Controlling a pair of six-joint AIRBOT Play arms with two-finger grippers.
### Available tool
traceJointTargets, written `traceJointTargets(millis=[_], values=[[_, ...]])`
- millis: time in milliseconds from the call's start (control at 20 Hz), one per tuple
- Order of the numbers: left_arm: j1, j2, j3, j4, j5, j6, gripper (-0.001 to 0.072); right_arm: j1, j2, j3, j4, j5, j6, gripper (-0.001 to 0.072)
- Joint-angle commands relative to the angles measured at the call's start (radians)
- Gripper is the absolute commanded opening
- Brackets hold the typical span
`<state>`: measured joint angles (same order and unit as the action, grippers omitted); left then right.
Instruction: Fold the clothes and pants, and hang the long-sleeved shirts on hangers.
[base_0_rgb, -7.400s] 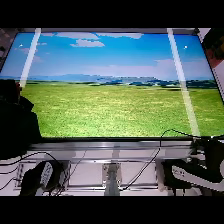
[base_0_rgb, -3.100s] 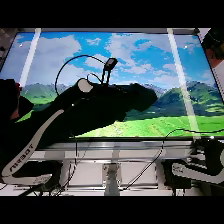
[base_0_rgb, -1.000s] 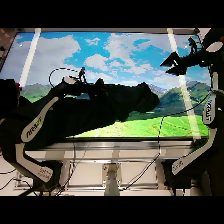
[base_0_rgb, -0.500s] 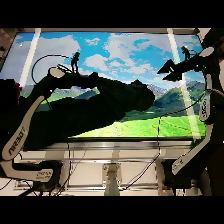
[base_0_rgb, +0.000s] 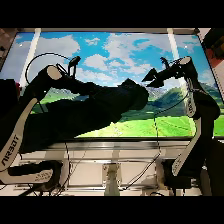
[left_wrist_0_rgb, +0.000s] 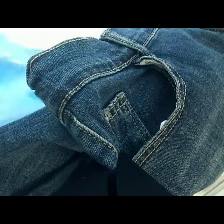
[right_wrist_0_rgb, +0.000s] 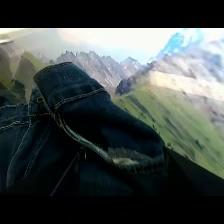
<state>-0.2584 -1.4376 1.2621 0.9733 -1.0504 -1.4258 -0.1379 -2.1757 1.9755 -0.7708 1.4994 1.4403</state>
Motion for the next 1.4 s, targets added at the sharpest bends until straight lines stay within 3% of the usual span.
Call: traceJointTargets(millis=[0,250,300,350,400,450,700,1000,1100,1350], values=[[-0.016,-0.001,0.0,0.022,-0.017,-0.007,0.001,0.058,-0.034,0.0,0.004,-0.054,-0.048,0.0541],[-0.034,-0.016,0.0,0.021,-0.017,-0.007,0.001,0.116,-0.042,0.0,-0.035,-0.061,-0.047,0.0539],[-0.04,-0.022,0.0,0.021,-0.016,-0.007,0.0009,0.122,-0.043,0.0,-0.037,-0.057,-0.048,0.0422],[-0.042,-0.027,0.0,0.02,-0.016,-0.007,0.001,0.129,-0.043,0.0,-0.039,-0.057,-0.048,0.0215],[-0.046,-0.032,0.0,0.018,-0.016,-0.007,0.001,0.134,-0.043,0.001,-0.037,-0.062,-0.048,0.0055],[-0.048,-0.036,0.0,0.018,-0.013,-0.007,0.001,0.134,-0.043,0.006,-0.038,-0.063,-0.047,0.0033],[-0.04,-0.028,0.082,0.035,0.115,0.001,0.0008,0.084,0.027,0.102,-0.037,-0.076,-0.009,0.0028],[-0.041,-0.029,0.391,0.269,0.115,-0.011,0.0007,-0.008,0.287,0.102,-0.047,-0.149,0.01,0.0027],[-0.041,-0.029,0.474,0.347,0.132,-0.052,0.0007,-0.025,0.368,0.101,-0.076,-0.174,0.029,0.0028],[-0.068,-0.041,0.517,0.354,0.281,-0.061,0.0006,-0.025,0.498,0.094,-0.1,-0.181,0.083,0.0027]])
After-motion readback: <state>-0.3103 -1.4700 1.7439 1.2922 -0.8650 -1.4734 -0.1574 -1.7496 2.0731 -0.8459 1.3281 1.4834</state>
